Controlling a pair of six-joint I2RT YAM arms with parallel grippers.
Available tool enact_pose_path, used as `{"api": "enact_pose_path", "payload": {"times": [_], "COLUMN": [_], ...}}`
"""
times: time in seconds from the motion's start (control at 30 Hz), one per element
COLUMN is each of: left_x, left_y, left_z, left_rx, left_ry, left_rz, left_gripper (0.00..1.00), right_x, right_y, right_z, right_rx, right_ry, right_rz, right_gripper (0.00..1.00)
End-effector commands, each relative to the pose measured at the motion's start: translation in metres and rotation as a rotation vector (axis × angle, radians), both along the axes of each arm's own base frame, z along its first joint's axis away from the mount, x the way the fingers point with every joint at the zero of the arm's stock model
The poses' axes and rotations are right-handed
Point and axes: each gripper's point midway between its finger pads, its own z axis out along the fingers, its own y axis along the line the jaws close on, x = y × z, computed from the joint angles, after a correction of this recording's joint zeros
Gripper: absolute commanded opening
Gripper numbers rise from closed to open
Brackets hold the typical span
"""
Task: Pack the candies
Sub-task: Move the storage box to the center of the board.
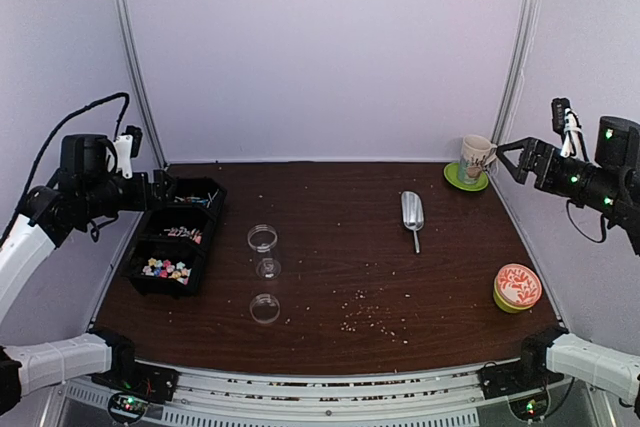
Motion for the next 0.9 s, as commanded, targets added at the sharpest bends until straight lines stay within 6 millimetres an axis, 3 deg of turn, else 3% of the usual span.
{"api": "enact_pose_path", "payload": {"times": [0.0,0.27,0.63,0.87], "left_x": [0.006,0.015,0.031,0.044], "left_y": [-0.004,0.005,0.024,0.029], "left_z": [0.025,0.012,-0.035,-0.059], "left_rx": [-0.061,-0.09,-0.189,-0.267], "left_ry": [-0.057,0.021,0.187,0.255], "left_rz": [-0.006,0.097,0.353,0.494], "left_gripper": [0.98,0.98,0.98,0.98], "right_x": [-0.004,0.007,0.012,0.016], "right_y": [0.005,0.012,0.016,0.028], "right_z": [0.006,-0.016,-0.056,-0.08], "right_rx": [0.023,-0.001,0.013,-0.003], "right_ry": [0.001,0.082,0.151,0.182], "right_rz": [0.036,0.062,0.052,0.069], "right_gripper": [0.99,1.0,0.99,1.0]}}
